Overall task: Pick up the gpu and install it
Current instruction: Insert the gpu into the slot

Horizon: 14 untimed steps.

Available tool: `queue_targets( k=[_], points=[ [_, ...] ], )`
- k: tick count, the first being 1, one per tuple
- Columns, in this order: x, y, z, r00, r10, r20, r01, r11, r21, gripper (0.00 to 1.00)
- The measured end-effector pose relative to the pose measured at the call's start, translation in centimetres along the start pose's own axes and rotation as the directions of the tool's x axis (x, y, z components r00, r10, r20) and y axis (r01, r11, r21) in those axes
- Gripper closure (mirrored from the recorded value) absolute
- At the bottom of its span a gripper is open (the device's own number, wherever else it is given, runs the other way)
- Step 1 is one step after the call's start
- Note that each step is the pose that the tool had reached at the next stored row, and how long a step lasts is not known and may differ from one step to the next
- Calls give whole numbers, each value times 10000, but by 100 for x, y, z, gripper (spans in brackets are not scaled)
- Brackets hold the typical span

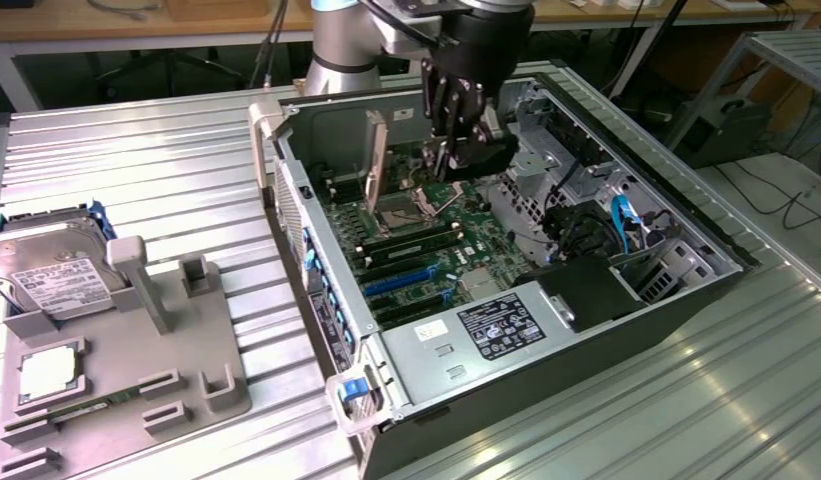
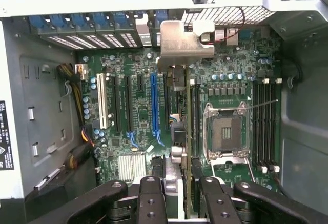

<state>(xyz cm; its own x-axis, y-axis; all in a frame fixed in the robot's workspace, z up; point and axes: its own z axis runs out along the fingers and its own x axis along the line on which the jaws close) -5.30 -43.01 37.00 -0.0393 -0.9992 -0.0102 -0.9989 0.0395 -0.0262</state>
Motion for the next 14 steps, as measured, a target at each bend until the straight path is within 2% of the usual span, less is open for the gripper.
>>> queue_targets(
  k=[6,14],
  points=[
    [3,2,66,10000,2,0,-2,10000,-6,69],
    [10,5,98,10000,1,0,-1,10000,-10,69]
  ],
)
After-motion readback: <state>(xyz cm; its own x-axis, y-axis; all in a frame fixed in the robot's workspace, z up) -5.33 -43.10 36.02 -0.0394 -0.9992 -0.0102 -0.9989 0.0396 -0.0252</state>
